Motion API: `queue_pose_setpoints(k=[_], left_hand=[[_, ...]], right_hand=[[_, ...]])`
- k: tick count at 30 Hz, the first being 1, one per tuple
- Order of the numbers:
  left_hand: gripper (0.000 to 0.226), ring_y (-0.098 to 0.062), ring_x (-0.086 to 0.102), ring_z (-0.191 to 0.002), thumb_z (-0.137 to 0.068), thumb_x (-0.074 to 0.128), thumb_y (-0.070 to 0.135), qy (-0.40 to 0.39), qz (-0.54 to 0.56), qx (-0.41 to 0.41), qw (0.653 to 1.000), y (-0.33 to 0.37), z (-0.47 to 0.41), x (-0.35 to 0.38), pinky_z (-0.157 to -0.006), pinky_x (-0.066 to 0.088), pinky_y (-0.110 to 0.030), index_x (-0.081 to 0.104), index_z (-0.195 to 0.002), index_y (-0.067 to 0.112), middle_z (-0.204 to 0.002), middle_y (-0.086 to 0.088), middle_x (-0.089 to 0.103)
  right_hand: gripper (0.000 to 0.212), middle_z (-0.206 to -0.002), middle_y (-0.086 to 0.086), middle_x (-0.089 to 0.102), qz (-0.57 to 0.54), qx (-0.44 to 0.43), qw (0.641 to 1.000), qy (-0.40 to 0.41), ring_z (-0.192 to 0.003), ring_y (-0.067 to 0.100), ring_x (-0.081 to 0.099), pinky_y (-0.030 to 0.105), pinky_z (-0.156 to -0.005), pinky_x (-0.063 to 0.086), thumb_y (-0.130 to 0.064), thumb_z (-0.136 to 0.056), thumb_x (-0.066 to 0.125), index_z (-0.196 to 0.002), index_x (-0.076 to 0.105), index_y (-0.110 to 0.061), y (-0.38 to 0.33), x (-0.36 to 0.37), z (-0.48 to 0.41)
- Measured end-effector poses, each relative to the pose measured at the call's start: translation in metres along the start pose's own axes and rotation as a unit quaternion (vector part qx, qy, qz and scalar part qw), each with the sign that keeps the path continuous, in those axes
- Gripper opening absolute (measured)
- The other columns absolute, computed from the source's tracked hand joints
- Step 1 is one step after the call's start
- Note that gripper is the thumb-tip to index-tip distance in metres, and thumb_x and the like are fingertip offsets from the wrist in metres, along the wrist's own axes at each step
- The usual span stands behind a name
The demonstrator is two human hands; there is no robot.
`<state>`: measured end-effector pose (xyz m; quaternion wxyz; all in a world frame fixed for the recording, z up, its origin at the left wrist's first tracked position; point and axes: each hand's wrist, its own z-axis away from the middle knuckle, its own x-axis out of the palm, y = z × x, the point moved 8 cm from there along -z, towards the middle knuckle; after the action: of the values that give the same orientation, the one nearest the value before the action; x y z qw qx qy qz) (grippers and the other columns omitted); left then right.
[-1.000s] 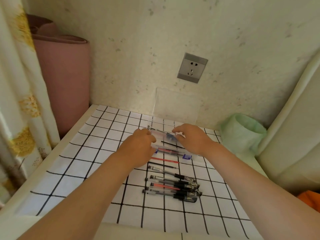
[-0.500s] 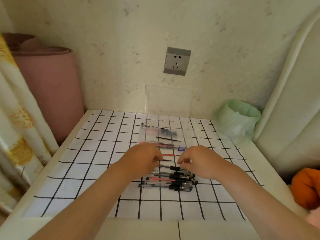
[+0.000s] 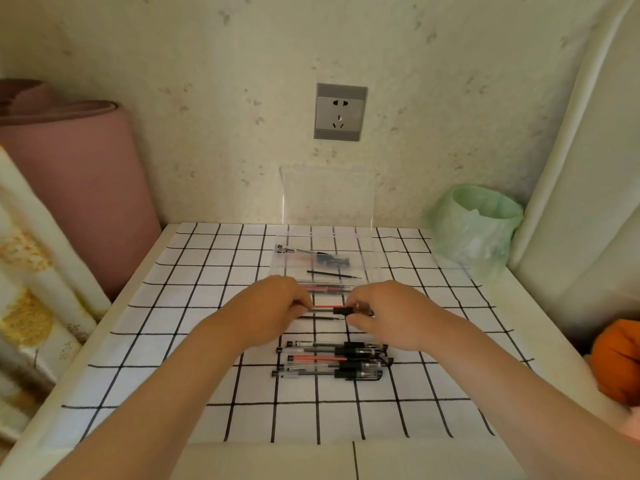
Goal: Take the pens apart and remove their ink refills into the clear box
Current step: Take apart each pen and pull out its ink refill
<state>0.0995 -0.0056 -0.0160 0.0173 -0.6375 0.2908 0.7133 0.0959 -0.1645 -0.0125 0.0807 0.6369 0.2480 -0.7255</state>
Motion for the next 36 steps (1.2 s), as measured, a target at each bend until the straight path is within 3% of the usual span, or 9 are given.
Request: queue_pose_setpoints(k=[2, 7, 13, 19, 22, 27, 33, 36], left_hand=[[0.021, -0.005, 0.055, -0.088, -0.099, 0.051, 0.026, -0.007, 0.0, -0.004, 1.0, 0.001, 0.003, -0.003, -0.08, 0.045, -0.022, 0.068, -0.111, 0.029, -0.096, 0.016, 0.057], [0.019, -0.003, 0.057, -0.077, -0.095, 0.054, 0.043, -0.043, 0.041, -0.013, 0.998, 0.01, 0.014, 0.009, -0.073, 0.05, -0.023, 0.064, -0.107, 0.033, -0.088, 0.013, 0.061], [0.022, -0.011, 0.058, -0.079, -0.101, 0.048, 0.031, -0.036, 0.048, 0.021, 0.998, 0.025, 0.013, 0.008, -0.073, 0.047, -0.027, 0.069, -0.103, 0.022, -0.087, 0.002, 0.064], [0.02, -0.012, 0.057, -0.08, -0.1, 0.049, 0.031, 0.002, 0.042, 0.034, 0.999, 0.03, 0.012, -0.001, -0.071, 0.046, -0.025, 0.068, -0.102, 0.025, -0.087, 0.004, 0.06], [0.017, -0.008, 0.056, -0.077, -0.099, 0.052, 0.031, -0.001, 0.079, 0.03, 0.996, 0.027, 0.011, -0.002, -0.069, 0.044, -0.02, 0.069, -0.1, 0.028, -0.083, 0.007, 0.061], [0.015, -0.006, 0.056, -0.075, -0.098, 0.054, 0.03, 0.006, 0.115, 0.023, 0.993, 0.02, 0.012, -0.006, -0.065, 0.044, -0.015, 0.069, -0.099, 0.027, -0.08, 0.009, 0.061], [0.007, -0.004, 0.051, -0.067, -0.094, 0.059, 0.035, -0.014, 0.095, -0.008, 0.995, 0.007, 0.014, -0.005, -0.06, 0.037, -0.016, 0.065, -0.092, 0.032, -0.078, 0.009, 0.058], [0.013, -0.001, 0.053, -0.077, -0.092, 0.063, 0.032, -0.039, 0.066, -0.06, 0.995, -0.011, 0.017, -0.002, -0.066, 0.037, -0.015, 0.061, -0.105, 0.033, -0.088, 0.015, 0.056]], right_hand=[[0.022, -0.083, -0.011, 0.062, 0.009, -0.015, 1.0, 0.013, -0.074, 0.011, 0.056, 0.027, -0.063, 0.044, -0.038, -0.099, 0.046, -0.105, 0.066, -0.029, -0.007, -0.002, -0.002], [0.029, -0.095, -0.003, 0.061, 0.02, -0.035, 0.999, -0.011, -0.085, 0.017, 0.057, 0.037, -0.076, 0.049, -0.034, -0.102, 0.037, -0.105, 0.063, -0.023, -0.024, 0.004, 0.001], [0.027, -0.086, 0.0, 0.061, 0.039, -0.06, 0.997, -0.033, -0.078, 0.019, 0.056, 0.036, -0.067, 0.045, -0.033, -0.104, 0.033, -0.103, 0.057, -0.02, -0.044, 0.01, 0.007], [0.036, -0.073, 0.0, 0.054, 0.015, -0.02, 0.999, -0.035, -0.07, 0.022, 0.055, 0.034, -0.061, 0.038, -0.036, -0.104, 0.034, -0.091, 0.058, -0.013, -0.038, 0.009, 0.003], [0.035, -0.079, 0.001, 0.059, 0.015, -0.029, 0.999, -0.036, -0.074, 0.021, 0.057, 0.032, -0.06, 0.038, -0.036, -0.105, 0.032, -0.097, 0.059, -0.015, -0.037, 0.005, 0.004], [0.033, -0.067, -0.01, 0.049, 0.037, -0.05, 0.998, -0.001, -0.059, 0.007, 0.044, 0.023, -0.051, 0.029, -0.043, -0.104, 0.032, -0.101, 0.057, -0.022, -0.039, -0.005, 0.0], [0.034, -0.078, -0.009, 0.056, -0.003, -0.035, 0.999, -0.014, -0.07, 0.011, 0.053, 0.029, -0.06, 0.041, -0.054, -0.097, 0.04, -0.108, 0.054, -0.025, -0.042, -0.003, 0.004], [0.025, -0.085, -0.009, 0.054, -0.019, 0.013, 0.998, -0.054, -0.074, 0.009, 0.052, 0.025, -0.059, 0.038, -0.034, -0.1, 0.042, -0.12, 0.051, -0.023, -0.024, 0.006, 0.005]])
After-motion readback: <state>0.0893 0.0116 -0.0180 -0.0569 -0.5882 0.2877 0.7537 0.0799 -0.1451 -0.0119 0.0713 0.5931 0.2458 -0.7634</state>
